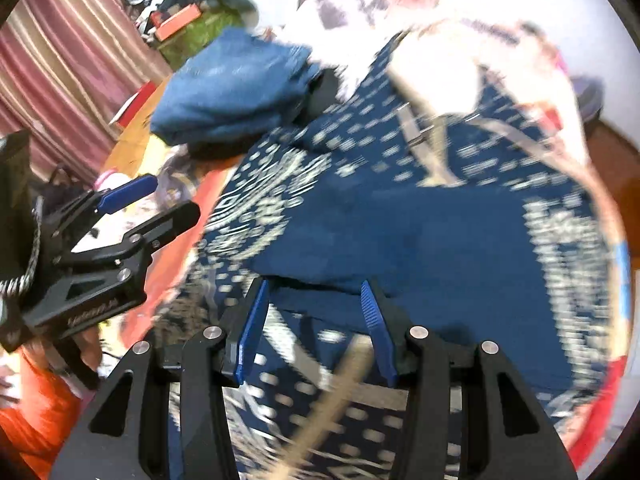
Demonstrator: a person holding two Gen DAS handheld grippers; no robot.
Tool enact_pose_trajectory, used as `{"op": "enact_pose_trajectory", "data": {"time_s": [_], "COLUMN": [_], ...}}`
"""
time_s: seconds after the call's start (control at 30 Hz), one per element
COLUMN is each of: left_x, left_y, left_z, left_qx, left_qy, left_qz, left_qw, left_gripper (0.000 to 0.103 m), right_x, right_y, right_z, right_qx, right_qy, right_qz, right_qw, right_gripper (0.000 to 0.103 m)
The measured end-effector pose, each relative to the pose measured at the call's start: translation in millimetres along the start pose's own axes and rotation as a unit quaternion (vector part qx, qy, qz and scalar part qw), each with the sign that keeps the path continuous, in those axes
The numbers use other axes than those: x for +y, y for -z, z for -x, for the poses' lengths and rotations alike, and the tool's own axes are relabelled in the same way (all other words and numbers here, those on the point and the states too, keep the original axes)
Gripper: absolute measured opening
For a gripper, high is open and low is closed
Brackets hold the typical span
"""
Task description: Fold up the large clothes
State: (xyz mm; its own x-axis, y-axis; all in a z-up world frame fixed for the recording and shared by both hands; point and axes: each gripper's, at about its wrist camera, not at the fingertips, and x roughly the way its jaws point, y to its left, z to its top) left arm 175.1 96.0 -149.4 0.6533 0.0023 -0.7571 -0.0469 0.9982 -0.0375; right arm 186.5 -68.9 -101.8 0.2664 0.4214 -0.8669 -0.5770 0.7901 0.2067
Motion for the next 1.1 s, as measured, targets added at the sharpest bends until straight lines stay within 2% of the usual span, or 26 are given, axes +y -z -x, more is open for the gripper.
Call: {"op": "enact_pose_trajectory", "data": {"time_s": [0.17,0.3,0.47,0.53,0.63,0.7,0.73,0.77,0.8,0.87,1.0,1.1], "left_x": [-32.4,-60.0,-86.8,-91.9,-95.7,-95.4,-94.6,-90.8,-85.1,-74.7,-47.3,-23.6], "left_y": [0.5,10.7,25.0,23.2,13.4,4.8,1.3,-4.5,-10.7,-22.1,-45.4,-64.0], "left_z": [-18.9,-38.6,-67.4,-73.0,-79.6,-85.4,-87.7,-89.1,-88.6,-84.8,-64.7,-37.6], "left_qx": [0.021,0.048,0.071,0.060,0.054,0.054,0.057,0.059,0.058,0.053,0.021,-0.018], "left_qy": [0.003,0.007,-0.015,-0.026,-0.027,-0.018,-0.014,-0.004,0.008,0.018,0.037,0.057], "left_qz": [-0.051,-0.110,-0.172,-0.178,-0.171,-0.157,-0.150,-0.132,-0.113,-0.083,-0.036,0.004], "left_qw": [0.9985,0.9927,0.9823,0.9819,0.9834,0.9859,0.9870,0.9895,0.9919,0.9950,0.9984,0.9982], "left_gripper": [0.072,0.072,0.072,0.072,0.070,0.053,0.051,0.042,0.029,0.014,0.011,0.011], "right_x": [-40.3,-76.8,-111.8,-124.0,-136.1,-141.4,-143.8,-144.9,-146.3,-148.1,-150.2,-150.9], "right_y": [12.0,21.9,32.9,39.0,46.3,49.0,49.5,51.7,51.6,53.4,48.9,44.9], "right_z": [30.6,51.8,68.4,73.6,76.9,76.7,75.6,75.8,75.7,77.7,79.0,75.0], "right_qx": [-0.038,-0.062,-0.082,-0.087,-0.089,-0.088,-0.086,-0.086,-0.086,-0.087,-0.093,-0.095], "right_qy": [0.075,0.129,0.169,0.171,0.162,0.158,0.159,0.160,0.160,0.162,0.175,0.177], "right_qz": [-0.026,-0.065,-0.113,-0.134,-0.157,-0.166,-0.171,-0.173,-0.175,-0.177,-0.176,-0.176], "right_qw": [0.996,0.988,0.976,0.972,0.970,0.969,0.969,0.968,0.968,0.967,0.964,0.964], "right_gripper": [0.044,0.044,0.044,0.044,0.044,0.044,0.044,0.044,0.045,0.045,0.045,0.045]}}
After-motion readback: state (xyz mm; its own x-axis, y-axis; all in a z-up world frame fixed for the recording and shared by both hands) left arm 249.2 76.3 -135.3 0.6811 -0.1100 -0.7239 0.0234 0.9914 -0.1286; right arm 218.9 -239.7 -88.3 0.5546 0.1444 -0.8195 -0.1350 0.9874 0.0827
